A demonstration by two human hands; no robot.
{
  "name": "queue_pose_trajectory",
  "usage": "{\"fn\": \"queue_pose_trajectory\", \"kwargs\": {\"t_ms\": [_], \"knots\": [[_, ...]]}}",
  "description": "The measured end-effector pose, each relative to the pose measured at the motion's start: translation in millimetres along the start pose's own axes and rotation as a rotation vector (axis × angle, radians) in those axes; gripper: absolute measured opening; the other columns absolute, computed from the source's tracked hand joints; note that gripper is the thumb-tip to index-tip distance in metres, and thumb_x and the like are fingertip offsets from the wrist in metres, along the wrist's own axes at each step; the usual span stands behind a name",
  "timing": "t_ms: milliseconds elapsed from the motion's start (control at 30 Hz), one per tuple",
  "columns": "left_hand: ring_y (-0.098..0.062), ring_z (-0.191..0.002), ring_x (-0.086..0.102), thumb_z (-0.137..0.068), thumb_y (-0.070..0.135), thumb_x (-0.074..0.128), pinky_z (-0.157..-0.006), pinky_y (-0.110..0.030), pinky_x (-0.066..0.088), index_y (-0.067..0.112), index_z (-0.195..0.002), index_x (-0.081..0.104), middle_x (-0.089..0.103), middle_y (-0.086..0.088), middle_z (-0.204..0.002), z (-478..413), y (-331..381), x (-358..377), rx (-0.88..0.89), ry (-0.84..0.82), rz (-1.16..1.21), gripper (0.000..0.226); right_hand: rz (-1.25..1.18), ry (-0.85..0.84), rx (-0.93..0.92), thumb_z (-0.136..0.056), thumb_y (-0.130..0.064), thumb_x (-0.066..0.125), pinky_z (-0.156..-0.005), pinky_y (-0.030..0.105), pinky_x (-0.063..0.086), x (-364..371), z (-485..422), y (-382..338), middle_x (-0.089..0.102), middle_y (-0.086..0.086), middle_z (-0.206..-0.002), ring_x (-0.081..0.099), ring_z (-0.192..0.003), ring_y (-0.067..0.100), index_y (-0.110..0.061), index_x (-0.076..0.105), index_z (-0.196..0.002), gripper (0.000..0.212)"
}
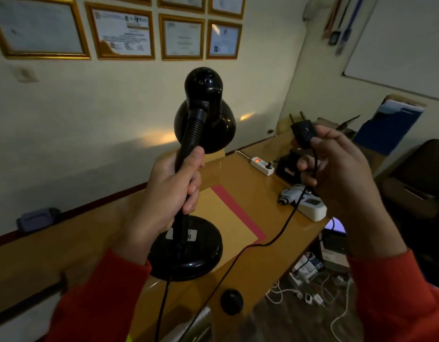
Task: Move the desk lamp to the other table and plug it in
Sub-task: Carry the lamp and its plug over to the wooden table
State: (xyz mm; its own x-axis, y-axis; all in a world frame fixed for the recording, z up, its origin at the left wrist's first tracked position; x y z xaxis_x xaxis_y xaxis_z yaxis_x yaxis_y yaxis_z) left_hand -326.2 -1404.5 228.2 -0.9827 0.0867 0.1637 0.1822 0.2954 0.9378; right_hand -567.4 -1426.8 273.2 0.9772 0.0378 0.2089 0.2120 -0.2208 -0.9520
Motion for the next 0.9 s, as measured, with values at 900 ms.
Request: {"fn": "queue_pose_trajectory", "kwargs": {"t_ms": [900], "knots": [[-0.009, -0.028, 0.037, -0.089, 0.043, 0.051, -0.031, -0.018, 0.032, 0.02, -0.071, 0.054, 0.045, 0.005, -0.041, -211.8, -200.6, 190.3, 0.014, 0.213, -0.144, 0.03, 0.044, -0.087, 0.138, -0.09, -0.014, 0.053, -0.039, 0.021, 0.043, -226.2, -234.8, 62.2, 0.071, 0.008, -0.092, 0.059, -0.053, 0.013, -0.02, 0.049, -0.117, 0.028]]}}
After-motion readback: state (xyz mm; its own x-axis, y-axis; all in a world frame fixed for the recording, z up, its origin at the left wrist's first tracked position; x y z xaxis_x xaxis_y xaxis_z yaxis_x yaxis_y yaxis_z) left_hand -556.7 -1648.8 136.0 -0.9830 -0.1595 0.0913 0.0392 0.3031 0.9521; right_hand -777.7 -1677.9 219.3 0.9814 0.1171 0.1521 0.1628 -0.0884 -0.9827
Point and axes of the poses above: each hand's wrist, its own z-axis away from the middle knuckle, its own x-axis out of the palm, y = z × x, the point moved 2 cm from there along -z, towards the middle knuckle
